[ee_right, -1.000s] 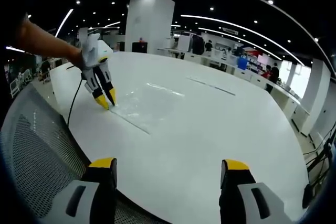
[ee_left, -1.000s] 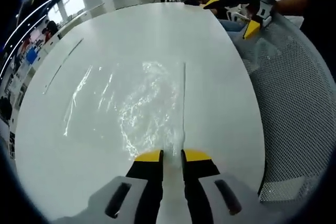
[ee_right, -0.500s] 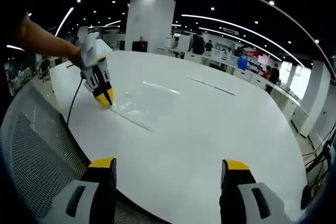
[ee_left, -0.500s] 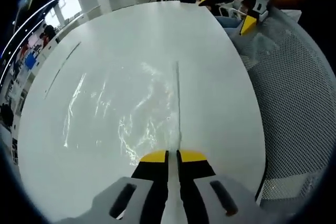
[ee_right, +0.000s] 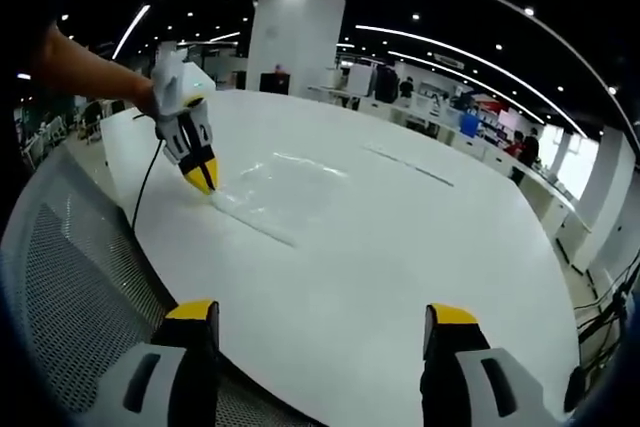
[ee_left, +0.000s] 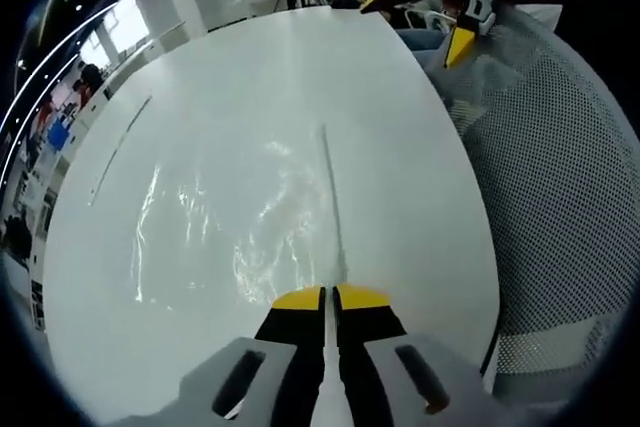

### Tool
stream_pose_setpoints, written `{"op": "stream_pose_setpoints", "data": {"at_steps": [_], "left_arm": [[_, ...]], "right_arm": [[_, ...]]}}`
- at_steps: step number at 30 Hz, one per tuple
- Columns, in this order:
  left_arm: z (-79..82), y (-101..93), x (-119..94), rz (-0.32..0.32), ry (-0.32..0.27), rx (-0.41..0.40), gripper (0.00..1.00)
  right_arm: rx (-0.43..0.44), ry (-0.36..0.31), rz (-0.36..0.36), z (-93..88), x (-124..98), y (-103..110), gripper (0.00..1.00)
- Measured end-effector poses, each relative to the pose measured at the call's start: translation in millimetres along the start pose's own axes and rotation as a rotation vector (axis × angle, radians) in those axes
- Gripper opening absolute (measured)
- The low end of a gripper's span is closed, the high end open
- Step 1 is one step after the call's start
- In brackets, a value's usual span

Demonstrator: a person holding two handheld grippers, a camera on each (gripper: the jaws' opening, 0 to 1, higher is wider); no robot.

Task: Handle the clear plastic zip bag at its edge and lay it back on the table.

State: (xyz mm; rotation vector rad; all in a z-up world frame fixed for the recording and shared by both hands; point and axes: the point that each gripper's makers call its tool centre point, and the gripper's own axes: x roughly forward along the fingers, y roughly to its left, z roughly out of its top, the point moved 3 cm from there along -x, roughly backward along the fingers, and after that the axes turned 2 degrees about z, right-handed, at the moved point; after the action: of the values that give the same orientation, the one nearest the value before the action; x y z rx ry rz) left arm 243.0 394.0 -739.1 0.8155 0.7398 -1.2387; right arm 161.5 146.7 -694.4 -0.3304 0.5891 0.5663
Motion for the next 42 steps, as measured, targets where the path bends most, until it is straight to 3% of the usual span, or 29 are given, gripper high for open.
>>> {"op": "stream_pose_setpoints", "data": {"at_steps": [18,42], "left_arm": [[14.1,-11.8,-15.3,-0.002,-0.027,0.063,0.00],[33.9,-19.9,-30.0,0.009,-0.083,0.082,0.00]], "right_arm": [[-0.068,-0.029,0.066,25.7,-3.0,5.1,0.72],[-0.138,-0.056,0.162,55.7,14.5,19.4,0.62]]}}
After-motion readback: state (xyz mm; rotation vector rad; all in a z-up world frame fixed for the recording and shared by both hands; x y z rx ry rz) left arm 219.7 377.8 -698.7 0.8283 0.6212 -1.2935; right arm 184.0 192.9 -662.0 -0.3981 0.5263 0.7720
